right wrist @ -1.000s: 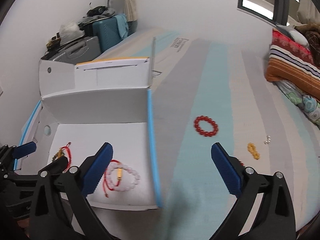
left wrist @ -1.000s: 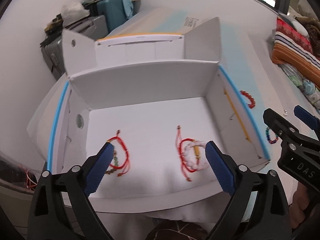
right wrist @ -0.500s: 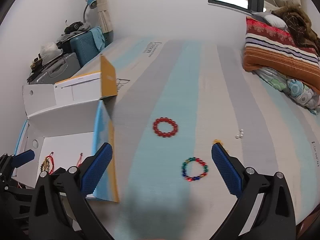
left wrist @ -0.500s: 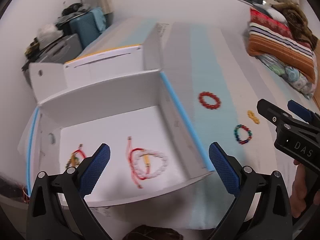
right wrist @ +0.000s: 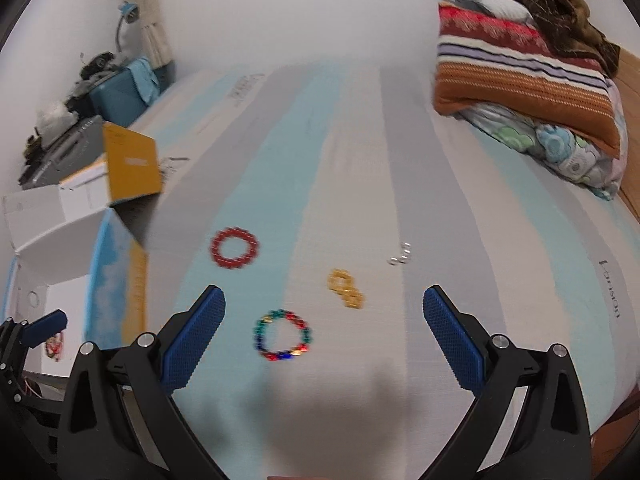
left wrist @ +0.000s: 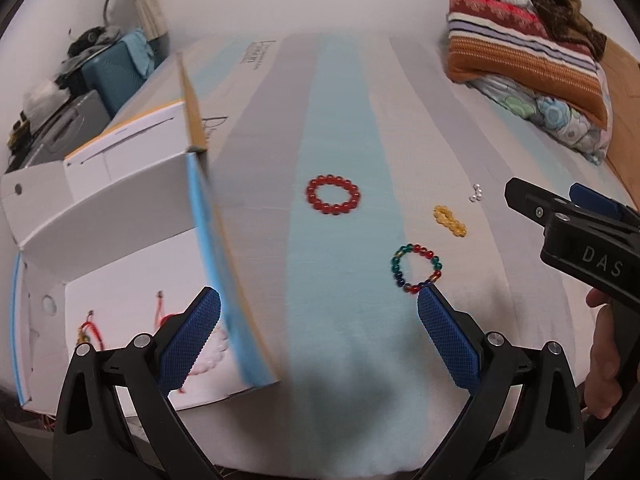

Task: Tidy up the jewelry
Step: 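Move both tools back over the remaining bracelets on the bed, then grasp the multicolour glass bead bracelet with the left tool while the right tool grasps the white pearl bracelet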

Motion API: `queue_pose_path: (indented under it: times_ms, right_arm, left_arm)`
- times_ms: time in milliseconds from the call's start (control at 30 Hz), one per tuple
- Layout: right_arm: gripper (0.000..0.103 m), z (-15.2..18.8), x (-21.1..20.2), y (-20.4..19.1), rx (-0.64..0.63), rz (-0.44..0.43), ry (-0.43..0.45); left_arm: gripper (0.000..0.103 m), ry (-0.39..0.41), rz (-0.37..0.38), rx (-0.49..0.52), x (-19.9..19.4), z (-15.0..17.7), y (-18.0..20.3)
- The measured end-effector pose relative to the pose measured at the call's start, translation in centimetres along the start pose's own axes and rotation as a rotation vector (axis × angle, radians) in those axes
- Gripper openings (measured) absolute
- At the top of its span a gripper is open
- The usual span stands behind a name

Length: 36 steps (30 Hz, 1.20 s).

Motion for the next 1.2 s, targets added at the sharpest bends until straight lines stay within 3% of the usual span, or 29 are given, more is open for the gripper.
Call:
queue_pose_path:
  times_ms: [467,767,1200]
  right_arm:
    - [0.095,-0.3,9.7,6.8,0.046,0.071,-0.083]
    - [0.095,-1.6,15.7,8.8,0.081,0.051,-0.156]
    - [0.072,-0.8,19.3,10.1,0.094,0.063,-0.194]
  left_arm:
    - [0.097,-0.06,0.082,0.023,8.9,-1.3,6.5]
    - [0.097,-0.101,0.108,0.036,13.1,-1.3,8.3]
    - [0.097,-0.138,0.127,0.064,16.2,0.0,9.9]
Point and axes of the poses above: each gripper's, at about its wrist camera, not at the fingertips, and x roughly the way its jaws point, y to its right, z to its underside, the point moved 9 cm from there along x, roughly the way its jaws point, and after that the axes turned 4 degrees about x, right-handed, at the moved point
